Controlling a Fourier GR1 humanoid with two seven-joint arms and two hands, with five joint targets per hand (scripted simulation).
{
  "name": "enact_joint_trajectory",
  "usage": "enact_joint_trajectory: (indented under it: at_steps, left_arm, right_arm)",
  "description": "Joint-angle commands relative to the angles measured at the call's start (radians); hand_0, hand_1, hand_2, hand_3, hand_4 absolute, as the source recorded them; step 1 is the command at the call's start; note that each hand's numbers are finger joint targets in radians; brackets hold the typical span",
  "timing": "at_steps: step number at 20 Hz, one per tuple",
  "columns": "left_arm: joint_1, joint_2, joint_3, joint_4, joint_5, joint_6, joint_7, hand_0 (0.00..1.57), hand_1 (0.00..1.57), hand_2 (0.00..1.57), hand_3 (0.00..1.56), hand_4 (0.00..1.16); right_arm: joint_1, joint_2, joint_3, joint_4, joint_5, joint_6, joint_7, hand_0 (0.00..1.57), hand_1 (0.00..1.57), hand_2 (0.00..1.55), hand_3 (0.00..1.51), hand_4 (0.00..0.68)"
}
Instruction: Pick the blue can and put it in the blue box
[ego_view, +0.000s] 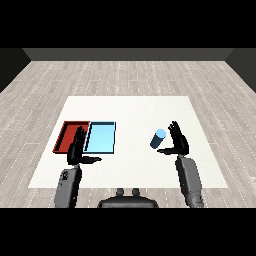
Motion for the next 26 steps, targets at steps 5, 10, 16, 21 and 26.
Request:
enact_joint_trajectory:
  at_steps: [5,10,16,21,26]
  left_arm:
    - [-0.06,0.026,0.049,0.071,0.038,-0.033,0.004,0.0,0.0,0.0,0.0,0.0]
    - [-0.018,0.02,0.031,0.024,0.028,-0.036,-0.011,0.0,0.0,0.0,0.0,0.0]
    - [0.014,-0.012,0.015,0.05,0.024,-0.041,-0.061,0.0,0.0,0.0,0.0,0.0]
    - [0.018,0.023,0.047,0.054,0.05,-0.072,-0.027,0.0,0.0,0.0,0.0,0.0]
    - [-0.002,0.017,0.044,0.015,0.048,-0.052,-0.003,0.0,0.0,0.0,0.0,0.0]
  right_arm:
    - [-0.059,-0.009,-0.035,0.133,0.008,-0.032,-0.033,0.0,0.0,0.0,0.0,0.0]
    - [-0.105,0.007,-0.04,0.29,0.026,-0.037,-0.119,0.0,0.0,0.0,0.0,0.0]
    - [-0.247,-0.056,-0.09,0.499,-0.011,0.021,-0.126,0.0,0.0,0.0,0.0,0.0]
    - [-0.25,-0.02,-0.073,0.525,-0.011,-0.013,-0.146,0.0,0.0,0.0,0.0,0.0]
    - [-0.339,-0.027,-0.094,0.679,-0.023,0.004,-0.181,0.0,0.0,0.0,0.0,0.0]
